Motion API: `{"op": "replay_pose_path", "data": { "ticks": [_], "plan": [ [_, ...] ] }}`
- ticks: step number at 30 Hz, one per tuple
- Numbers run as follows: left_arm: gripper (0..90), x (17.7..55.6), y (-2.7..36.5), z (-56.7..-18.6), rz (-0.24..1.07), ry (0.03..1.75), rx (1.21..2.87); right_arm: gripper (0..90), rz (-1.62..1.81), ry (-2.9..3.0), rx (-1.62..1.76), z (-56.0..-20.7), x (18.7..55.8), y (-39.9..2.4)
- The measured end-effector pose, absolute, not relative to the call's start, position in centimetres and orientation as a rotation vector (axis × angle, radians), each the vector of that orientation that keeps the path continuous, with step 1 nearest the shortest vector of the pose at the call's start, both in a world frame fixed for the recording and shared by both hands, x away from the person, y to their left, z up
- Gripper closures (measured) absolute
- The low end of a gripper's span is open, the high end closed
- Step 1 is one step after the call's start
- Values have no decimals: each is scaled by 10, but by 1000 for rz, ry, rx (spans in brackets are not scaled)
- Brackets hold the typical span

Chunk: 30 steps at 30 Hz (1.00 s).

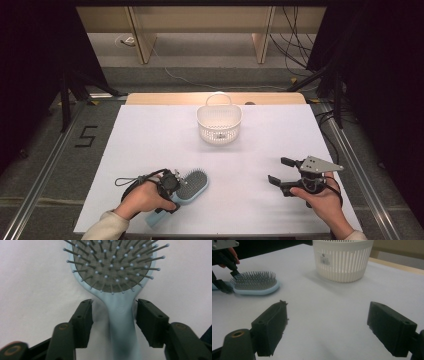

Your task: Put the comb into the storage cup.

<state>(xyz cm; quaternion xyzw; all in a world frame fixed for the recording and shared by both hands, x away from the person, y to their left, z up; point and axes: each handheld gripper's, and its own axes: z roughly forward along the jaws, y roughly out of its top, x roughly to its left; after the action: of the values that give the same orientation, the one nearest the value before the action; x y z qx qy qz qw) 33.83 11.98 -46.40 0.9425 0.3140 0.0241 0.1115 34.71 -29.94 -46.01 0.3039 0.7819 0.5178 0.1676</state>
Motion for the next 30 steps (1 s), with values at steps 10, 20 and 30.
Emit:
{"op": "replay_pose_path", "data": {
  "ticks": [10, 20, 30],
  "plan": [
    [618, 339, 110, -462, 47, 969, 2813, 175, 1468, 2235, 864, -461, 347, -299],
    [669, 341, 108, -461, 38, 1065, 2799, 175, 1468, 2240, 865, -461, 348, -299],
    [692, 340, 109, -461, 42, 1069, 2793, 175, 1468, 2240, 865, -461, 348, -299]
  ]
}}
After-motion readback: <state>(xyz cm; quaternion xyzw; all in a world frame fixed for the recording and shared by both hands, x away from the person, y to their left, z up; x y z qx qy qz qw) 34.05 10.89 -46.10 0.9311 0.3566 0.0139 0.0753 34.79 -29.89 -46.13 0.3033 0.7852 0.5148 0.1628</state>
